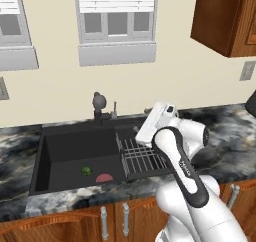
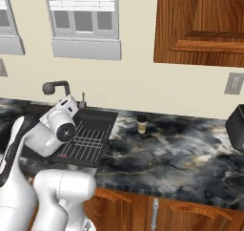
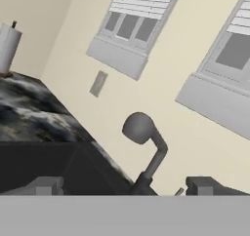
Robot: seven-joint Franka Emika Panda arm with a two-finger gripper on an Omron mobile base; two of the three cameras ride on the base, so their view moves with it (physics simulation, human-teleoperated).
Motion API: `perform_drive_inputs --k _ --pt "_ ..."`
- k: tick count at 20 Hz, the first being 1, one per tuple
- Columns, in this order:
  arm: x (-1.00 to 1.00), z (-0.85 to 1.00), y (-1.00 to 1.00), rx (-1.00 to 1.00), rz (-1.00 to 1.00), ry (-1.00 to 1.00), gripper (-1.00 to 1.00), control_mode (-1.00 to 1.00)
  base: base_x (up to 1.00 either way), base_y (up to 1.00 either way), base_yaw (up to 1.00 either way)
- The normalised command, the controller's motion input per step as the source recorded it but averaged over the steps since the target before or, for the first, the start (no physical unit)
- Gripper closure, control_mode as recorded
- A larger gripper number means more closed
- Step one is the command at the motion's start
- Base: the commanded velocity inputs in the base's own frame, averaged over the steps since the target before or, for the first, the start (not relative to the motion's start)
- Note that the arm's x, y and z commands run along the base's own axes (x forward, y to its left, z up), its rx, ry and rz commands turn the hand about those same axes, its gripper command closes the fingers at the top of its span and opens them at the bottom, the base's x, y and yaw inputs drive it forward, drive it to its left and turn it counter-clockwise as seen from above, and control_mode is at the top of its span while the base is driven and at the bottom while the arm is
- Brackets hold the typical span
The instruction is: Turn on the sink faucet. Then move the avocado from the counter to the sink. Turn off the sink. Move the vegetable from the sink to the pot next to the stove. Finally move the pot to the rear left burner.
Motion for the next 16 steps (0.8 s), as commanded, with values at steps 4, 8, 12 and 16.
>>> perform_drive_inputs --k 4,8,12,16 --pt "-0.64 0.68 0.01 -0.01 -0.08 0.12 -1.00 -1.00 0.00 0.00 0.00" --pt "-0.58 0.62 0.05 -0.04 -0.07 0.17 -1.00 -1.00 0.00 0.00 0.00" --pt "-0.34 0.07 0.34 -0.14 -0.03 0.31 -1.00 -1.00 0.00 0.00 0.00" --pt "-0.32 -0.08 0.60 -0.18 -0.07 0.30 -1.00 -1.00 0.00 0.00 0.00"
